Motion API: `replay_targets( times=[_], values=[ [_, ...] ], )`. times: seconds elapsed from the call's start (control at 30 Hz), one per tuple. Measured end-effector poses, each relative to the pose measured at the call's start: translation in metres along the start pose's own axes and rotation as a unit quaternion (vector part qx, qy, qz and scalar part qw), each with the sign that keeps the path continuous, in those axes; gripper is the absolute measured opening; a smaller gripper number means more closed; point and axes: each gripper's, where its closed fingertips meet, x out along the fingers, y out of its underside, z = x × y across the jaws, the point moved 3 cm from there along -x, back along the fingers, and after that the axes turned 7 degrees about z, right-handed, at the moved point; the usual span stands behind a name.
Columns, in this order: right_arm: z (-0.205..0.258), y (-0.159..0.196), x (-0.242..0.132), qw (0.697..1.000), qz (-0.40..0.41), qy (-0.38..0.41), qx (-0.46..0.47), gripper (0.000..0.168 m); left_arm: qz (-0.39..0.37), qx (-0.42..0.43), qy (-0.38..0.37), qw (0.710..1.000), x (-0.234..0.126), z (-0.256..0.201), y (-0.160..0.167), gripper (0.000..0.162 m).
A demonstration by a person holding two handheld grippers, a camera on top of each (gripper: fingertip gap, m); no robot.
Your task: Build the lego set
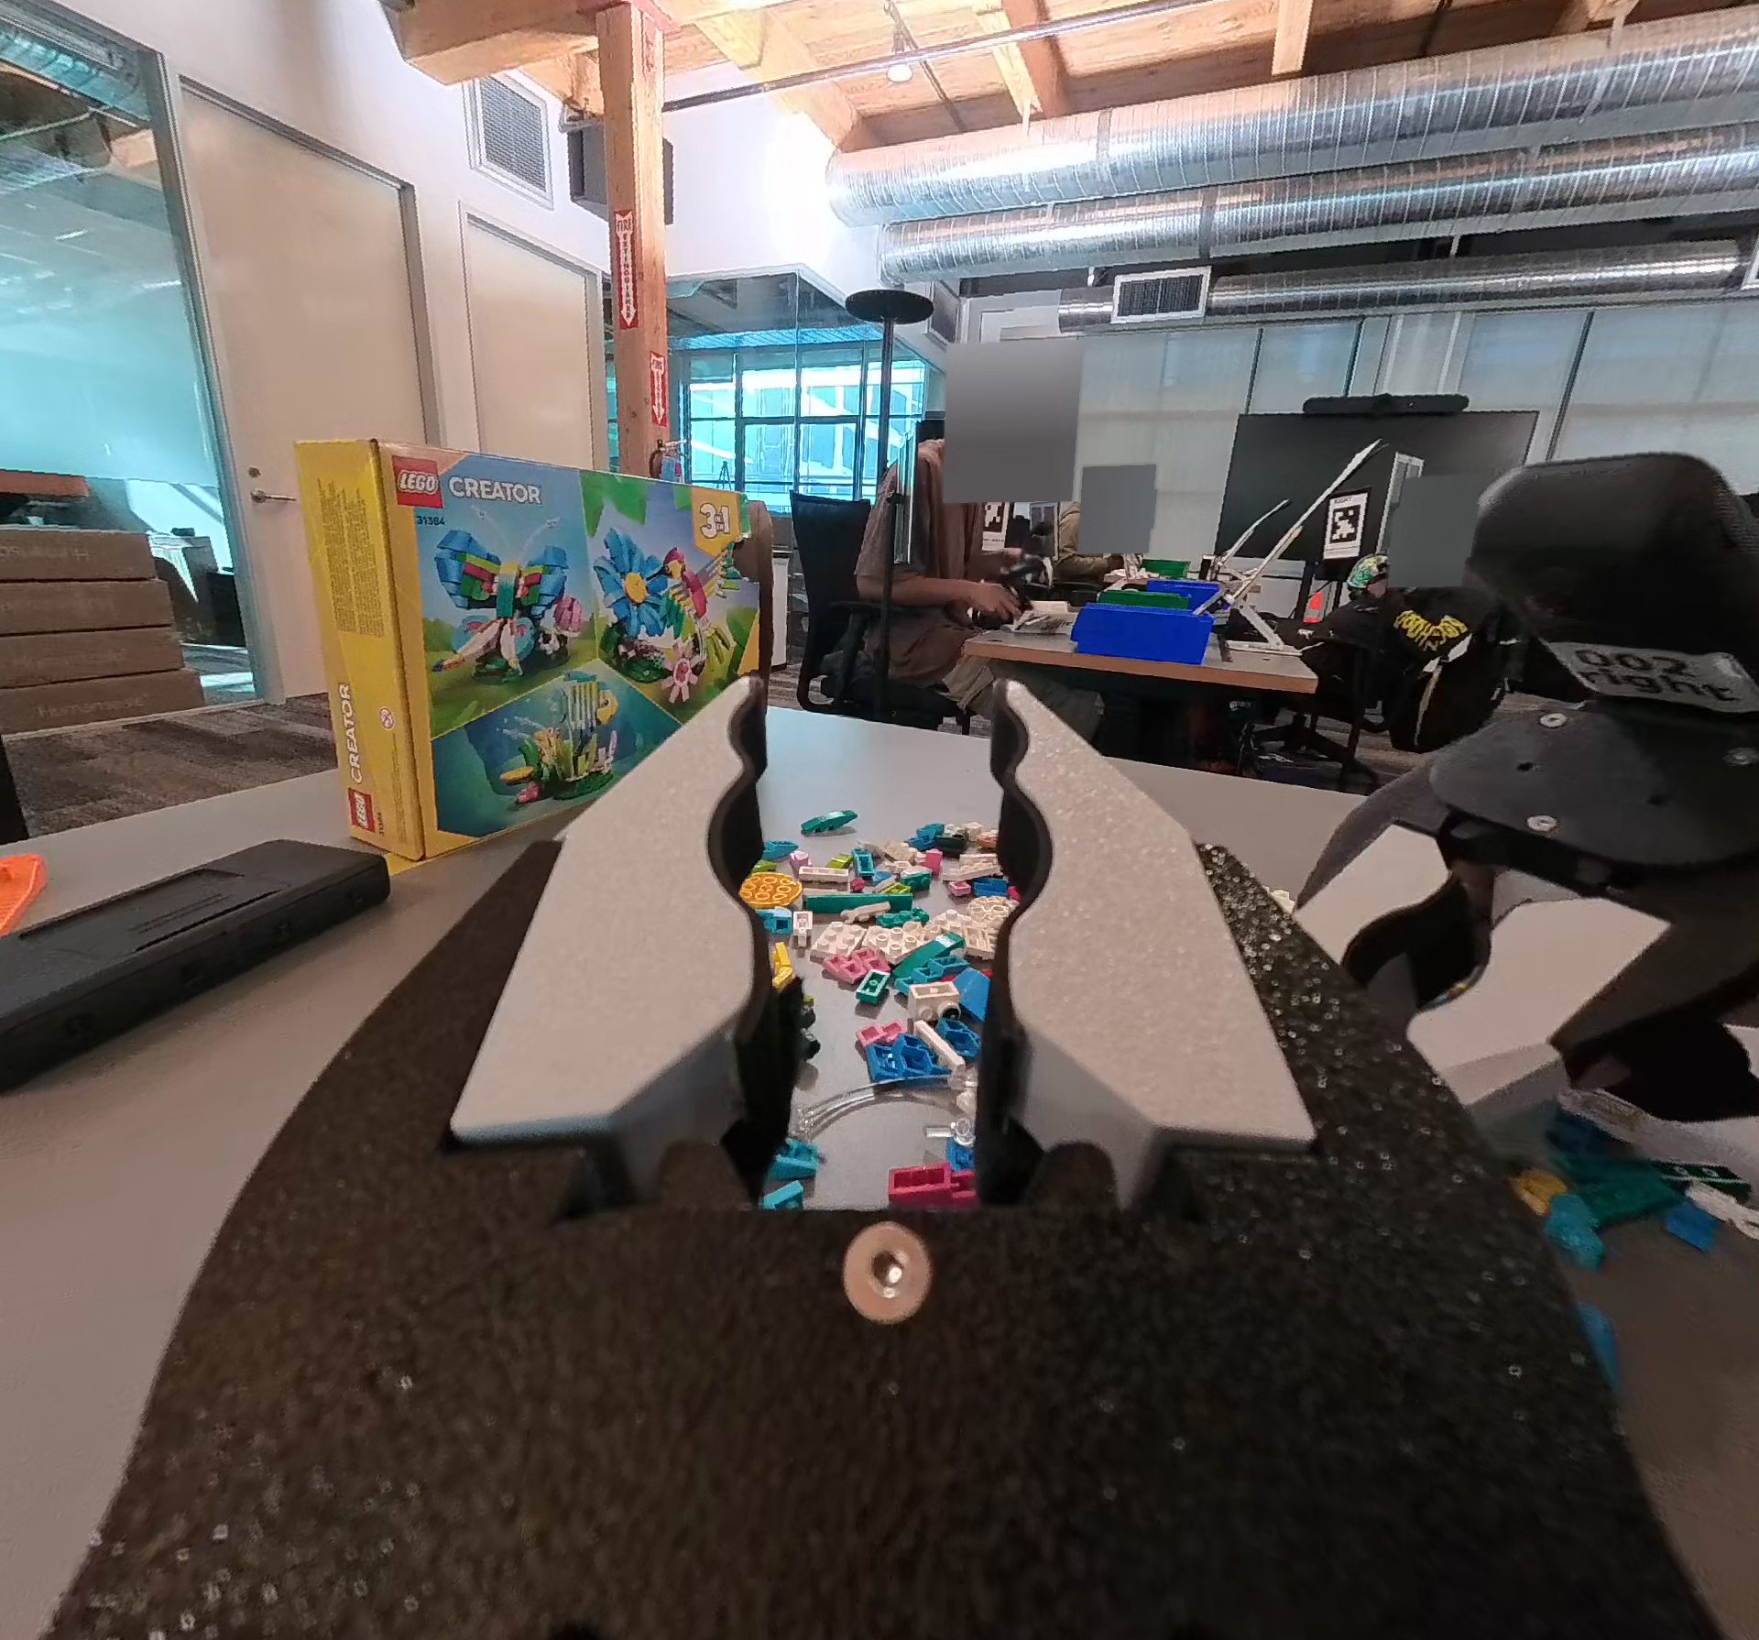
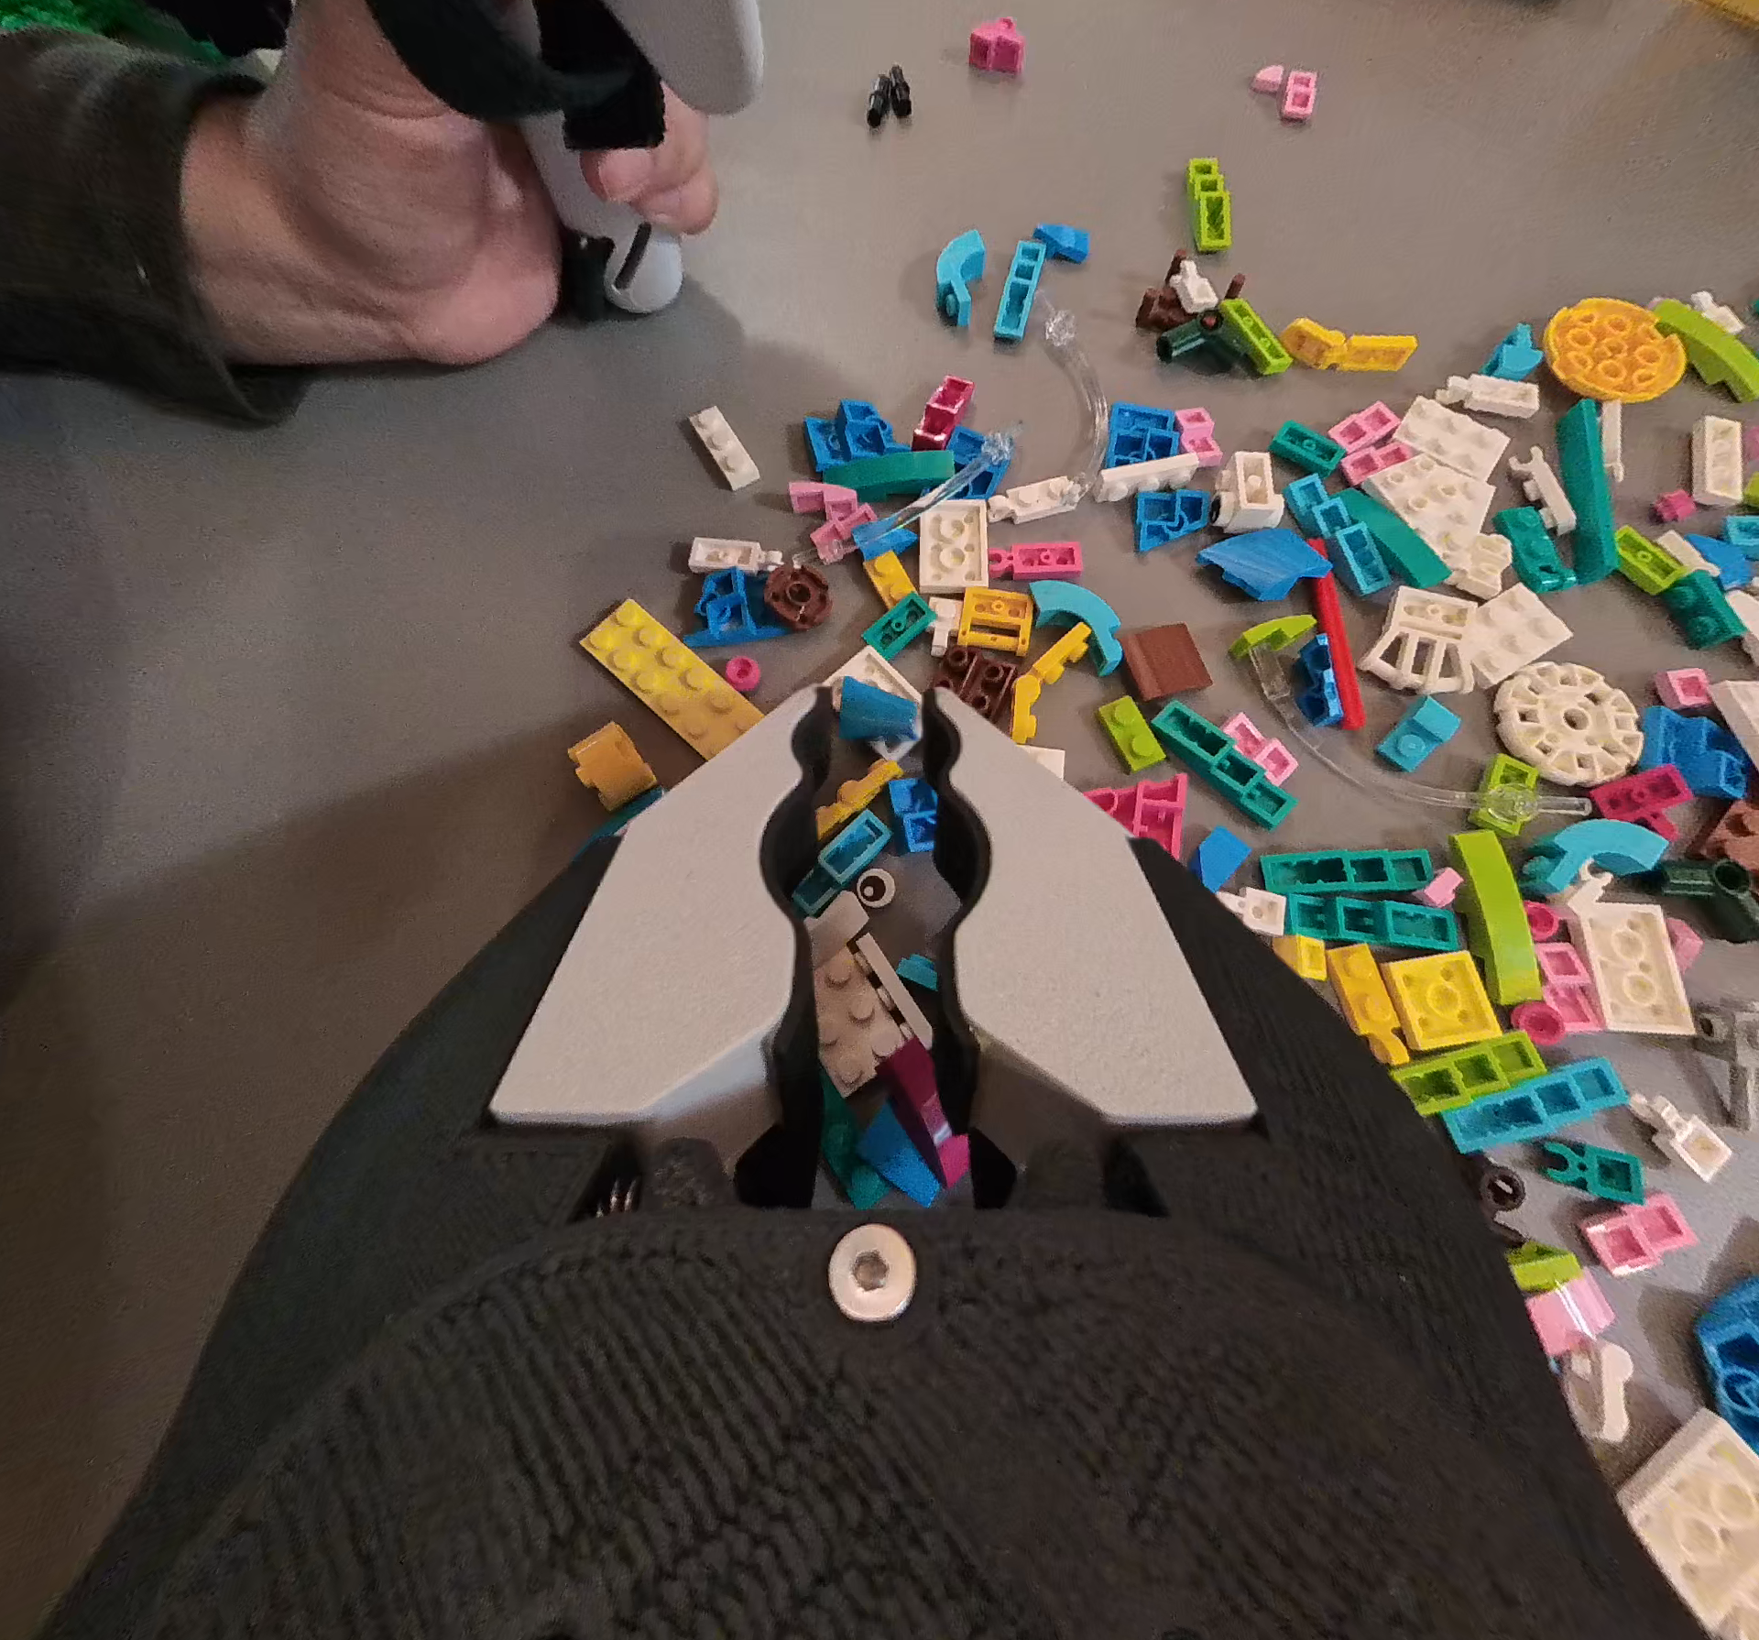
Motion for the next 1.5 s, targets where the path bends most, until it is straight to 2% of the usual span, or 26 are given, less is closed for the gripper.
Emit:
replay_targets(
  times=[0.3, 0.53, 0.63, 0.9, 1.0, 1.2, 1.33, 1.5],
  values=[
    [-0.008, 0.004, -0.004, 1.0, 0.016, 0.023, -0.013, 0.005, -0.002, -0.003, -0.001, 1.0, 0.0, 0.001, 0.0, 0.044],
    [-0.025, 0.011, -0.021, 0.998, 0.024, 0.061, -0.008, 0.008, -0.006, -0.006, -0.005, 1.0, -0.001, 0.003, -0.001, 0.044],
    [-0.028, 0.007, -0.031, 0.998, 0.004, 0.058, 0.001, 0.01, -0.019, -0.004, -0.019, 1.0, -0.004, 0.006, -0.005, 0.045],
    [-0.074, 0.018, -0.079, 0.978, 0.008, 0.205, 0.031, 0.0, -0.087, -0.005, -0.06, 0.994, -0.021, 0.017, -0.022, 0.042],
    [-0.079, 0.021, -0.088, 0.974, 0.01, 0.226, 0.023, 0.0, -0.093, -0.014, -0.065, 0.993, -0.022, 0.021, -0.022, 0.042],
    [-0.044, 0.026, -0.077, 0.995, 0.022, 0.091, -0.026, 0.0, -0.084, -0.012, -0.061, 0.995, -0.02, 0.02, -0.02, 0.033],
    [-0.023, 0.033, -0.069, 0.999, 0.04, 0.0, -0.021, 0.0, -0.079, -0.013, -0.052, 0.995, -0.018, 0.018, -0.019, 0.028],
    [-0.017, 0.056, -0.066, 0.993, 0.115, -0.031, -0.002, 0.0, -0.072, -0.008, -0.044, 0.996, -0.016, 0.015, -0.017, 0.024]
  ],
)
